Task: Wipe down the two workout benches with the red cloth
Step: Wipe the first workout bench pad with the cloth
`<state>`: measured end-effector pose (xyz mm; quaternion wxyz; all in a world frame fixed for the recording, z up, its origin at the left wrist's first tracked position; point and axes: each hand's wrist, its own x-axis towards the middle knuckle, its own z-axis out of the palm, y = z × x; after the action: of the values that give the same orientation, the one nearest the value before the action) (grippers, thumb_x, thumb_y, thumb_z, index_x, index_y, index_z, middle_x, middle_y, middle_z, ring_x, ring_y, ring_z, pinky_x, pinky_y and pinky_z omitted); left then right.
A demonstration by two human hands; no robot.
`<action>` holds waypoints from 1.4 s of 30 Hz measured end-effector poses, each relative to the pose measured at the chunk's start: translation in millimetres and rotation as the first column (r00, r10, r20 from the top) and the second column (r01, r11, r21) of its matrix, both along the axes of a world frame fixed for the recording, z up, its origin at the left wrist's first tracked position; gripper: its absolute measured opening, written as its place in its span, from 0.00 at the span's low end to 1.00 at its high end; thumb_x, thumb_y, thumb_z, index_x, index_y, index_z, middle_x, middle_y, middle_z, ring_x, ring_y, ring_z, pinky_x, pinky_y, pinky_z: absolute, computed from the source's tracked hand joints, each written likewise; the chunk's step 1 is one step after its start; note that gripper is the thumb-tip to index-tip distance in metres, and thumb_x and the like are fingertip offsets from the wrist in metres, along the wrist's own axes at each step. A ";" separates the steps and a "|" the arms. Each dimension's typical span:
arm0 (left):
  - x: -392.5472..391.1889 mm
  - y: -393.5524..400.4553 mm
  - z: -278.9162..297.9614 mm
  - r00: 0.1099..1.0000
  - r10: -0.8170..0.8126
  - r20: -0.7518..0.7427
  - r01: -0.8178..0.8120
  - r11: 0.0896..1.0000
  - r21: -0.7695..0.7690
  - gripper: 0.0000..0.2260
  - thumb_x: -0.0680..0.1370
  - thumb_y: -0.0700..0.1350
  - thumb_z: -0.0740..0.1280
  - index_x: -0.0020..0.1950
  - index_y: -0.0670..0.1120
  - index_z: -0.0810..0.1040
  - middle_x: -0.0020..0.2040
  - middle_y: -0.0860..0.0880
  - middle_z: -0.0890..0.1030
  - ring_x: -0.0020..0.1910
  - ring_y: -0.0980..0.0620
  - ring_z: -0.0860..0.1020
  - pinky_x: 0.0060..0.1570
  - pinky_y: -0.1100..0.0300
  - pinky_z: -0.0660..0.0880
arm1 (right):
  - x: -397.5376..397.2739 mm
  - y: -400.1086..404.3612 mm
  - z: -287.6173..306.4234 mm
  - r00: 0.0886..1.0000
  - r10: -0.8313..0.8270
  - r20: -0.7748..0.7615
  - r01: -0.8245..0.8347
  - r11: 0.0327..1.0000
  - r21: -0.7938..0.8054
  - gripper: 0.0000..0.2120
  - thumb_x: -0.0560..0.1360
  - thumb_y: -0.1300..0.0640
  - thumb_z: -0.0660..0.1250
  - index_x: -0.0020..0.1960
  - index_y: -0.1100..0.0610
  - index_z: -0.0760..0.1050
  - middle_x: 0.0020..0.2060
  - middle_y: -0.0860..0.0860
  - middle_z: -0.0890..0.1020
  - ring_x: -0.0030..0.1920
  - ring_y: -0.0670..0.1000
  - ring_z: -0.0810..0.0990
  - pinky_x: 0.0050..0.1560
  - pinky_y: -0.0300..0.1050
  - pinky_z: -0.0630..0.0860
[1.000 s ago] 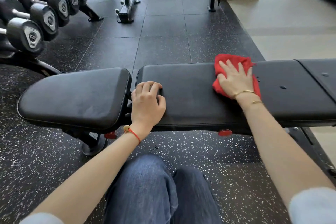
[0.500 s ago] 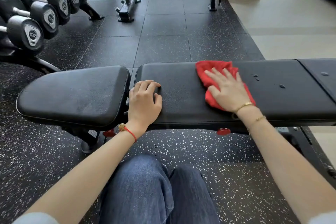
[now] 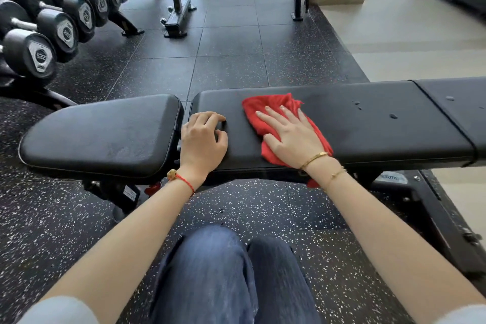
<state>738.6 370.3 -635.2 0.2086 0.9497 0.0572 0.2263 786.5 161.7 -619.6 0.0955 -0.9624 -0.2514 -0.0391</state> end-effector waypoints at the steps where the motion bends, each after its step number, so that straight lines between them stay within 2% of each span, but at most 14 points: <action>1: -0.4 0.4 0.4 1.000 -0.002 -0.003 0.002 1.000 0.003 0.12 0.74 0.41 0.64 0.56 0.49 0.80 0.58 0.51 0.80 0.62 0.48 0.73 0.61 0.50 0.68 | -1.1 -13.0 -0.5 0.999 -0.036 0.008 0.036 0.999 0.008 0.26 0.79 0.46 0.56 0.77 0.40 0.56 0.77 0.43 0.58 0.78 0.51 0.53 0.77 0.54 0.43; 5: -3.0 -0.1 0.4 1.000 -0.013 -0.007 0.014 0.999 0.033 0.13 0.75 0.41 0.63 0.58 0.48 0.79 0.59 0.50 0.79 0.63 0.47 0.73 0.63 0.50 0.67 | 9.9 -58.1 1.2 0.968 -0.248 -0.026 0.249 0.969 0.008 0.26 0.79 0.47 0.56 0.77 0.41 0.57 0.77 0.44 0.58 0.78 0.52 0.53 0.77 0.57 0.42; 9: -4.4 -4.6 2.2 0.999 0.012 -0.036 -0.009 0.996 0.084 0.13 0.77 0.42 0.61 0.61 0.47 0.78 0.62 0.50 0.79 0.65 0.46 0.72 0.66 0.50 0.64 | 30.0 -53.9 8.7 0.910 -0.407 -0.080 0.405 0.914 -0.032 0.26 0.80 0.47 0.52 0.78 0.42 0.54 0.78 0.44 0.54 0.78 0.55 0.50 0.76 0.59 0.39; 11: -3.0 -14.3 7.9 0.999 0.003 -0.046 -0.001 0.999 0.054 0.14 0.78 0.43 0.60 0.62 0.47 0.78 0.63 0.50 0.79 0.66 0.47 0.72 0.66 0.49 0.65 | 27.2 -36.6 10.0 0.918 -0.388 -0.082 0.386 0.921 -0.046 0.26 0.80 0.47 0.52 0.78 0.42 0.53 0.78 0.45 0.54 0.78 0.56 0.50 0.76 0.60 0.39; 14: 7.6 -42.7 18.4 0.996 -0.080 -0.041 0.082 0.995 0.050 0.15 0.78 0.44 0.60 0.63 0.48 0.77 0.63 0.51 0.78 0.65 0.47 0.72 0.65 0.51 0.64 | 10.0 -15.4 7.3 0.967 -0.245 -0.066 0.243 0.969 -0.036 0.27 0.80 0.47 0.53 0.78 0.41 0.53 0.78 0.44 0.54 0.79 0.54 0.49 0.76 0.59 0.40; 18: 26.2 -76.6 22.0 0.982 -0.166 -0.091 0.174 0.981 0.089 0.17 0.78 0.45 0.59 0.66 0.48 0.75 0.65 0.51 0.77 0.67 0.48 0.70 0.66 0.52 0.64 | -9.3 -28.9 2.5 0.988 -0.153 -0.036 0.153 0.988 0.012 0.27 0.80 0.47 0.56 0.77 0.40 0.54 0.78 0.42 0.56 0.78 0.51 0.50 0.77 0.55 0.40; 22: 39.2 -94.8 15.3 0.965 -0.228 -0.126 0.240 0.967 0.086 0.17 0.78 0.46 0.59 0.66 0.48 0.74 0.66 0.51 0.76 0.67 0.47 0.69 0.67 0.51 0.63 | -0.7 -66.2 -0.3 0.954 -0.297 -0.030 0.298 0.954 0.030 0.26 0.80 0.48 0.56 0.76 0.39 0.56 0.77 0.42 0.57 0.78 0.51 0.51 0.77 0.55 0.40; 27: 45.7 -109.8 10.1 0.945 -0.286 -0.160 0.302 0.949 0.089 0.18 0.78 0.47 0.58 0.67 0.48 0.73 0.68 0.51 0.73 0.69 0.47 0.68 0.68 0.50 0.62 | 48.4 -77.0 5.6 0.826 -0.553 -0.106 0.556 0.831 -0.008 0.26 0.80 0.46 0.52 0.77 0.42 0.55 0.78 0.44 0.55 0.78 0.54 0.49 0.76 0.59 0.39; 30: 50.0 -117.5 9.6 0.938 -0.302 -0.173 0.320 0.943 0.088 0.19 0.79 0.48 0.58 0.69 0.47 0.72 0.70 0.50 0.72 0.70 0.47 0.66 0.70 0.48 0.60 | 62.7 -63.6 3.6 0.833 -0.547 -0.086 0.547 0.837 -0.027 0.27 0.80 0.47 0.51 0.78 0.42 0.53 0.78 0.44 0.54 0.79 0.55 0.49 0.76 0.59 0.38; 34: 49.1 -127.2 7.8 0.938 -0.290 -0.192 0.303 0.952 0.039 0.19 0.79 0.48 0.59 0.69 0.45 0.72 0.71 0.47 0.70 0.72 0.44 0.64 0.73 0.43 0.55 | 41.2 -77.0 6.4 0.916 -0.394 -0.076 0.392 0.919 -0.041 0.27 0.80 0.48 0.55 0.78 0.41 0.53 0.78 0.44 0.55 0.78 0.54 0.50 0.77 0.57 0.39; 37: 48.0 -132.3 5.8 0.940 -0.266 -0.216 0.286 0.956 0.066 0.21 0.79 0.49 0.58 0.70 0.46 0.70 0.72 0.46 0.68 0.73 0.43 0.62 0.74 0.41 0.52 | 10.6 -101.8 6.5 0.942 -0.334 -0.029 0.334 0.942 -0.002 0.27 0.79 0.50 0.59 0.77 0.42 0.57 0.77 0.44 0.59 0.78 0.53 0.53 0.77 0.57 0.42; 40: 49.5 -139.7 7.1 0.943 -0.246 -0.224 0.271 0.959 0.083 0.21 0.79 0.51 0.58 0.71 0.46 0.70 0.72 0.46 0.68 0.72 0.41 0.62 0.74 0.38 0.53 | 2.4 -136.9 6.3 0.910 -0.415 -0.003 0.415 0.910 0.013 0.27 0.79 0.51 0.60 0.76 0.43 0.59 0.77 0.45 0.60 0.78 0.53 0.54 0.77 0.56 0.43; 42: 48.6 -144.2 6.2 0.944 -0.234 -0.231 0.263 0.959 0.104 0.21 0.79 0.52 0.57 0.70 0.46 0.70 0.71 0.46 0.68 0.72 0.41 0.62 0.73 0.36 0.53 | 16.3 -158.5 7.8 0.856 -0.516 -0.029 0.515 0.857 -0.019 0.26 0.80 0.50 0.58 0.77 0.43 0.58 0.77 0.45 0.59 0.78 0.54 0.54 0.77 0.57 0.42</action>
<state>787.2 226.2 -629.0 0.1642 0.9800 -0.0563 0.0968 802.8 3.1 -611.8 0.0806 -0.9956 0.0166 -0.0458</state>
